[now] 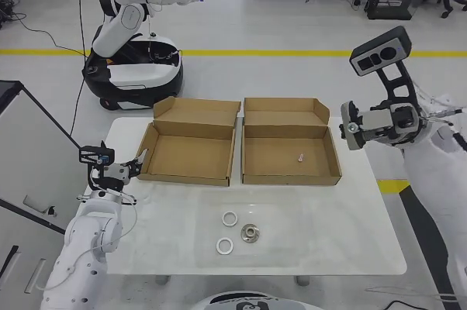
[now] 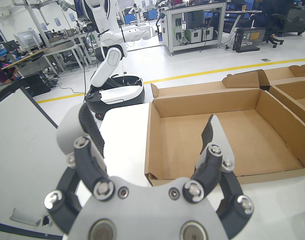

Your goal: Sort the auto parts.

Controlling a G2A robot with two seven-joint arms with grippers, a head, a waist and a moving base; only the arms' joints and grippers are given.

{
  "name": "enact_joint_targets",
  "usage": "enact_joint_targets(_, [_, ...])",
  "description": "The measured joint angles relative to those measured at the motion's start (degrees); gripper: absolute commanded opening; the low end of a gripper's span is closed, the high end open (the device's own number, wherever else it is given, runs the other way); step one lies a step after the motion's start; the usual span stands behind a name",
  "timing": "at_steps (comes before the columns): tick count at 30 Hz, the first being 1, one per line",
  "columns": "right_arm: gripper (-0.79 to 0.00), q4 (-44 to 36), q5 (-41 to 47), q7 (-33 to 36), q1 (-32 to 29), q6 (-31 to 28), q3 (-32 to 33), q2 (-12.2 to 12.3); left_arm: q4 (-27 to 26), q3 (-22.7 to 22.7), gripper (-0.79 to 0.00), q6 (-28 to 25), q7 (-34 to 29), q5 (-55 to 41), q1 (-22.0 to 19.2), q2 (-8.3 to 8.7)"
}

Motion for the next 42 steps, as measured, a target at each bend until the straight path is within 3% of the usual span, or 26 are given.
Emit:
enact_joint_targets(9, [-0.785,0.9,2.8,1.3,0.2,0.5,0.0,-1.3,0.0,0.0,0.0,0.0,0.0,0.0,0.0,0.0])
enact_joint_targets(20, [-0.785,2.0,-7.9,2.2,0.9,2.4,1.1,-1.6,0.0,0.0,0.0,0.0,0.0,0.0,0.0,0.0])
enact_joint_targets(26, [-0.785,2.3,-9.4,2.7,0.9,3.4,1.2,-2.0,0.0,0.0,0.0,0.0,0.0,0.0,0.0,0.0])
enact_joint_targets(42, [-0.785,2.9,-0.3,4.9,0.0,4.1,2.0,-3.7,0.0,0.0,0.0,0.0,0.0,0.0,0.0,0.0])
